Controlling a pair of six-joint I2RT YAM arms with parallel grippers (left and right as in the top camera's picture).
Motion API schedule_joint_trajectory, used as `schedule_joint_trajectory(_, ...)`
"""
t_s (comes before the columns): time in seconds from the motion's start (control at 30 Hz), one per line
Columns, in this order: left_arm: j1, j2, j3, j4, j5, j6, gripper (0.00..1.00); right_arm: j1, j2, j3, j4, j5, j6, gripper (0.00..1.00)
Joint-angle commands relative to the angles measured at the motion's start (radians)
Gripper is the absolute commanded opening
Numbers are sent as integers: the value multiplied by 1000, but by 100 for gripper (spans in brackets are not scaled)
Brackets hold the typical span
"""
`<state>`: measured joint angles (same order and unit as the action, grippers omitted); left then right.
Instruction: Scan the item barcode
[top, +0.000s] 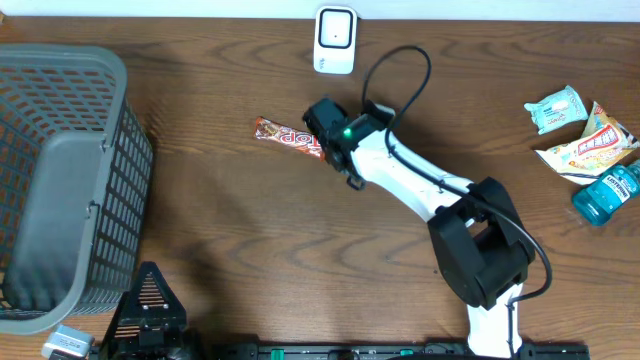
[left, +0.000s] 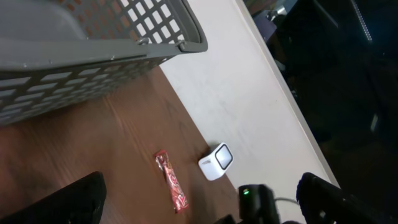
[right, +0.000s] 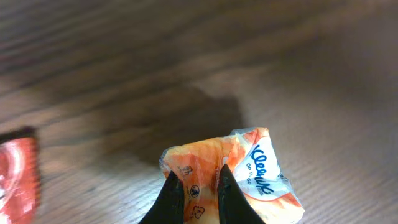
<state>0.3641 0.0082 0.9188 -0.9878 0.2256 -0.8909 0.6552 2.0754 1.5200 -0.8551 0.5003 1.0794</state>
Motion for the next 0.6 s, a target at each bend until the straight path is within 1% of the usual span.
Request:
schedule_joint_trajectory(0.0,-14,-5,10,1,-10,-5,98,19,21,-26,-1,66,203,10)
schedule_joint_trajectory(0.03,-17,-5,10,1,-10,-5,98,19,21,-26,-2,66,203,20)
schedule_joint_trajectory(0.1,-22,-5,10,1,-10,-5,98,19,21,-26,-2,66,197,34)
schedule_joint_trajectory(0.13,-23,-5,10,1,-10,-5,98,19,21,-26,-2,65,187,48)
schedule_joint_trajectory(0.23,-23,-5,10,1,-10,-5,98,19,14,-17,-2,42,148,75)
schedule_joint_trajectory(0.3,-23,-5,10,1,-10,-5,98,16,-5,3,-2,-3,100,96)
schedule_joint_trajectory(0.33,-23,-5,10,1,-10,-5,98,16,-14,17,-3,-24,76,99)
schedule_joint_trajectory(0.5,-23,-5,10,0,-10,-3,98,11,-91,51,-23,-93,-92,99)
schedule_joint_trajectory(0.57,-23,-5,10,0,-10,-1,98,2,-128,51,-37,-114,-93,99)
